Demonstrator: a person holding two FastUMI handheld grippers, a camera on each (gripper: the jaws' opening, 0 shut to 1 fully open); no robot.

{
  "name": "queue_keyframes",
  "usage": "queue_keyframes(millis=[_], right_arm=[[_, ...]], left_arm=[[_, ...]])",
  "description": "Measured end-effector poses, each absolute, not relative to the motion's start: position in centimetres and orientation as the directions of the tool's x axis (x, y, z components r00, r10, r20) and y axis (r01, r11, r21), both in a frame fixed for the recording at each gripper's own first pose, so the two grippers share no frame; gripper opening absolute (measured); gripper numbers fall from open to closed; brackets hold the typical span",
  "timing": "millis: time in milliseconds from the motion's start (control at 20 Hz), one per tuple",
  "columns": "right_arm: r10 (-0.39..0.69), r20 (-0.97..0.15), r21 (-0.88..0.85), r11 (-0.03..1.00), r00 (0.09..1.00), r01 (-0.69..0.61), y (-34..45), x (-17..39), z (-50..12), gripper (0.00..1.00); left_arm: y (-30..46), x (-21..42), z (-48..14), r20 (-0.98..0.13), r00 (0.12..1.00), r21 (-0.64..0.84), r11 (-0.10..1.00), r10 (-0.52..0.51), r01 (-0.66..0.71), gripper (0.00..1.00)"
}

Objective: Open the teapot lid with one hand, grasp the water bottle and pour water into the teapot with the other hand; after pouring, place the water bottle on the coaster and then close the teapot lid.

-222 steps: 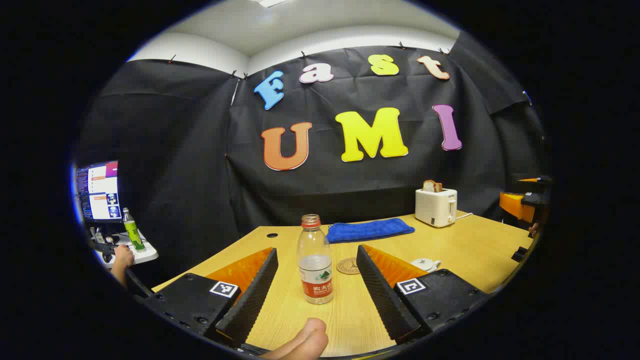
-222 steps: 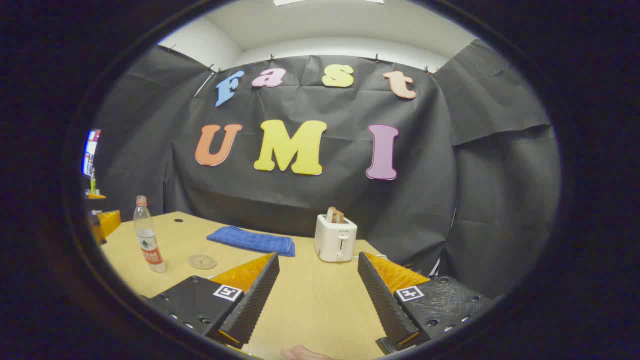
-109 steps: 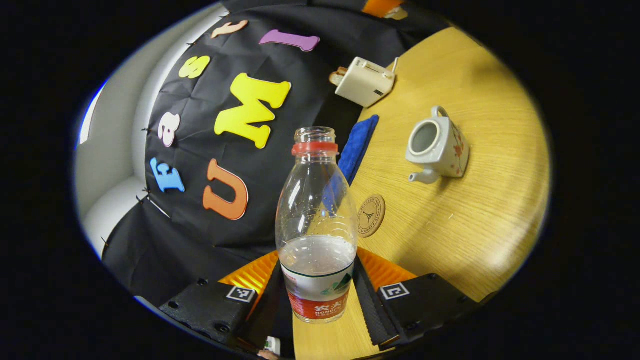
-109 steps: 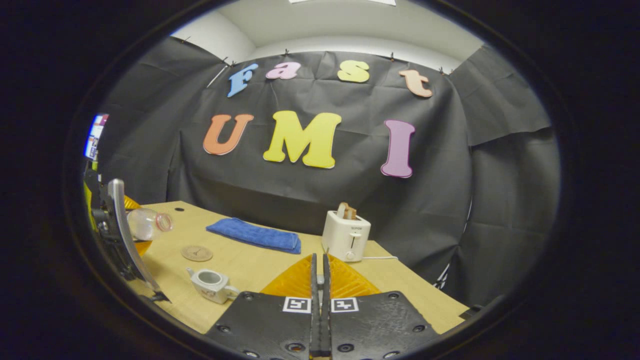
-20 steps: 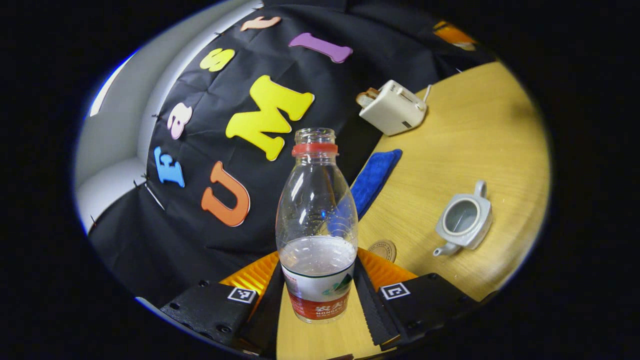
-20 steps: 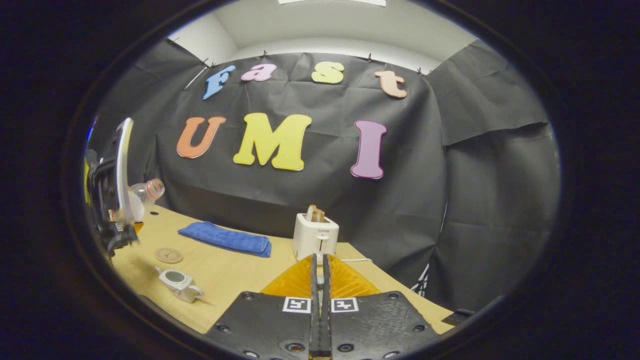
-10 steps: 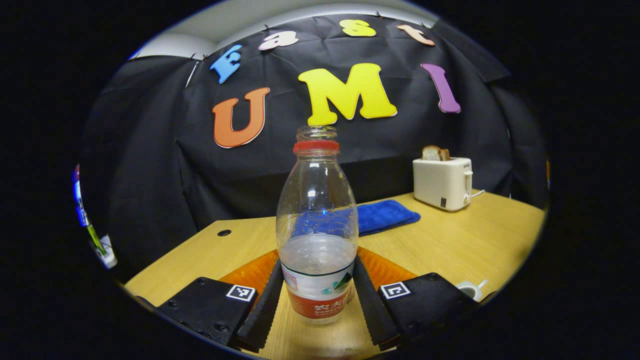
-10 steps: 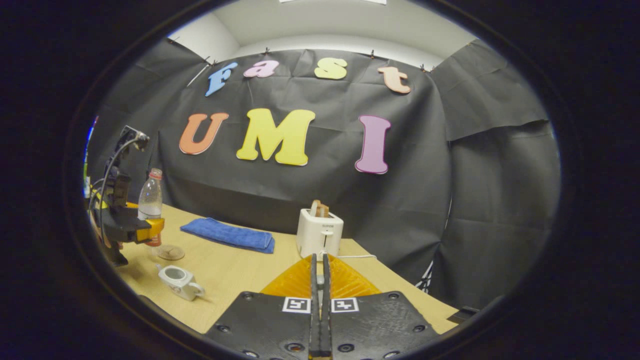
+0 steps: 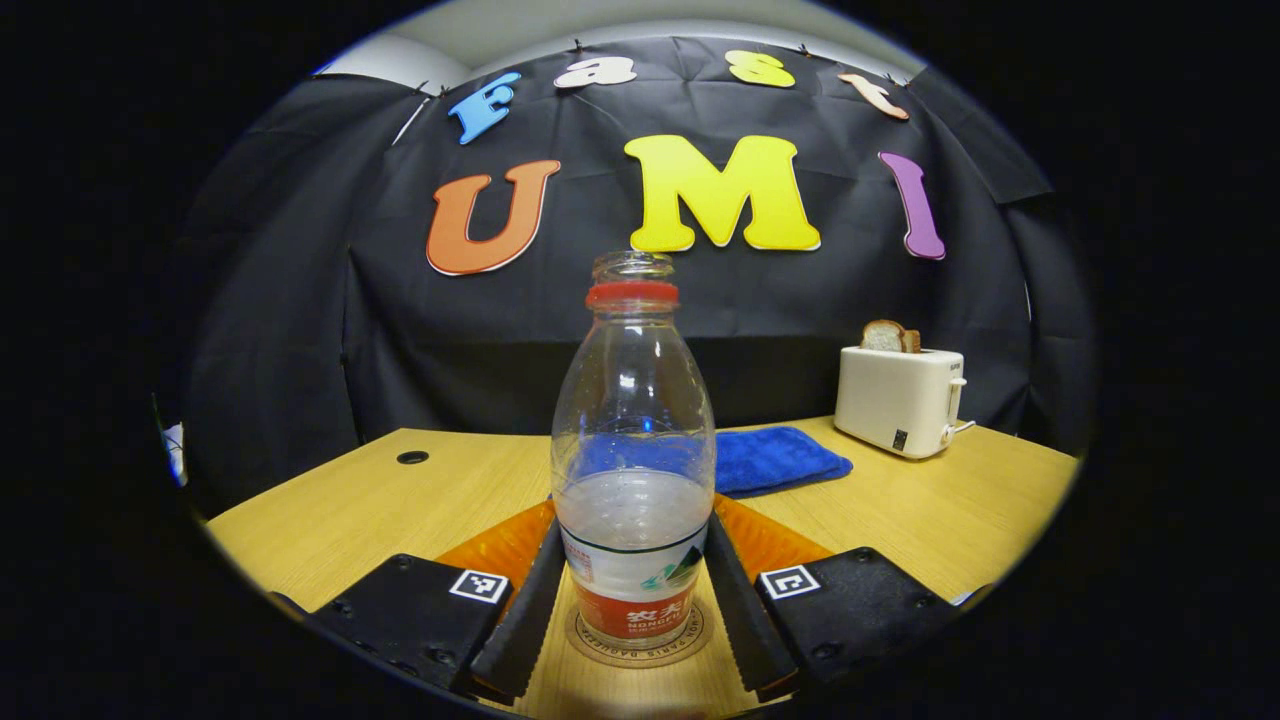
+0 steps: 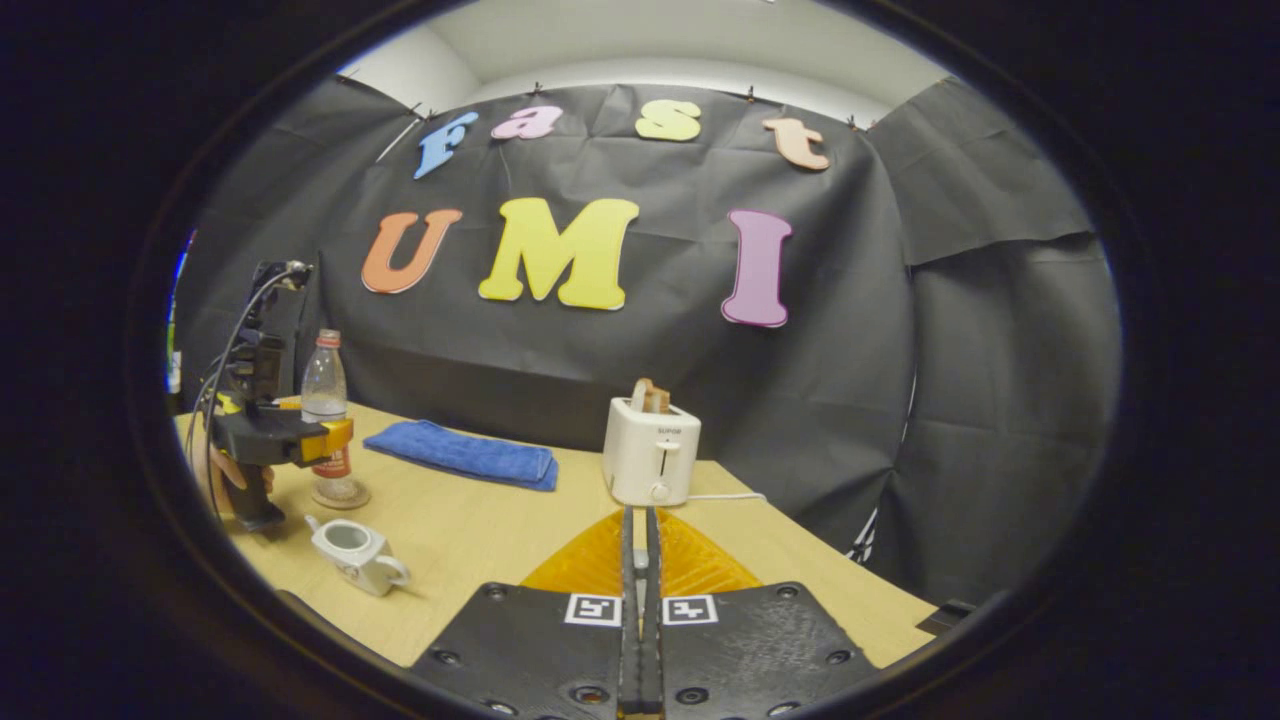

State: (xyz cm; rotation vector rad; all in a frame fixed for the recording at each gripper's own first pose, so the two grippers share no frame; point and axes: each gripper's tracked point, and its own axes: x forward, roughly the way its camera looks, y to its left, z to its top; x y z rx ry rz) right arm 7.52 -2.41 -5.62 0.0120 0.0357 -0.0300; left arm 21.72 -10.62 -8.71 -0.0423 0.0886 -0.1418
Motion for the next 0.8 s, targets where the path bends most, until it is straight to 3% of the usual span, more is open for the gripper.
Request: queue_keyframes(millis=[450,600,800], right_arm=[[-0.018,-0.033,-0.004,1.000,0.999,0.018,-1.5,7.3,-5.6,0.00],[-0.017,-0.035,-0.007,1.000,0.999,0.017,-1.4,7.3,-5.7,0.01],[-0.013,-0.035,-0.014,1.000,0.999,0.012,-1.0,7.1,-5.6,0.00]], left_arm=[[-11.3,22.1,-9.7,-0.107,0.975,-0.083,0.979,-0.196,0.188,0.79],[-11.4,21.8,-9.5,-0.110,0.973,-0.089,0.977,-0.203,0.194,0.93],[-11.5,20.7,-8.9,-0.098,0.971,-0.085,0.974,-0.218,0.210,0.97]])
